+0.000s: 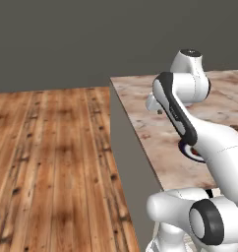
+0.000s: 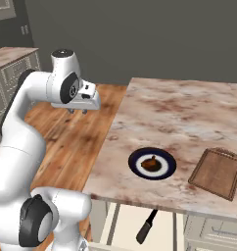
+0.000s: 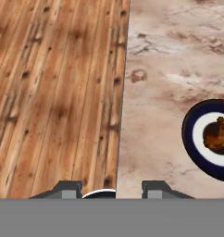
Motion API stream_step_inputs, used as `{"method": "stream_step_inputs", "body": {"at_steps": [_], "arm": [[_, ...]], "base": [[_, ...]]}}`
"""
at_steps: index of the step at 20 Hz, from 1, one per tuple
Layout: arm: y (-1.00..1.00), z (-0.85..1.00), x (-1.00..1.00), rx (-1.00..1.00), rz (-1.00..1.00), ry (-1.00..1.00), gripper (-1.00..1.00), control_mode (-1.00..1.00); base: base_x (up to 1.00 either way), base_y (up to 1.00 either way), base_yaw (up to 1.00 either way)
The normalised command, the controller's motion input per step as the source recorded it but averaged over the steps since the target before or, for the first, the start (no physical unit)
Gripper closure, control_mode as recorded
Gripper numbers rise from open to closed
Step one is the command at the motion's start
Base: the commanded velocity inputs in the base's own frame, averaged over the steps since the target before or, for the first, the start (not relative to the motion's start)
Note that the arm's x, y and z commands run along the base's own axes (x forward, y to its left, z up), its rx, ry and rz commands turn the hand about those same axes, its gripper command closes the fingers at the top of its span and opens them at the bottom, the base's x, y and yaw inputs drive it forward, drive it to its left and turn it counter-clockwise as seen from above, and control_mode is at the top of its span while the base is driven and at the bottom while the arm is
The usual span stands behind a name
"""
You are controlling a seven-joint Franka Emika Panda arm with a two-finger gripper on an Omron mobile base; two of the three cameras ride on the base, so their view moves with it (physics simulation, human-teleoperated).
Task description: Pick up the knife from the drawer and place it on the cutting board. Then place the meat from the plate to the cutting board.
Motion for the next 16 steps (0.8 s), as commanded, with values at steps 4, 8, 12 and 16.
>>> {"method": "stream_step_inputs", "body": {"at_steps": [4,8,12,16], "arm": [[0.0,0.0,0.0,0.0,0.0,0.0,-1.0,1.0],[0.0,0.0,0.0,0.0,0.0,0.0,-1.0,1.0],[0.0,0.0,0.0,0.0,0.0,0.0,-1.0,1.0],[0.0,0.0,0.0,0.0,0.0,0.0,-1.0,1.0]], "base": [[-0.15,0.11,0.0],[-0.4,0.48,0.0],[-0.35,0.59,0.0],[-0.52,0.53,-0.01]]}}
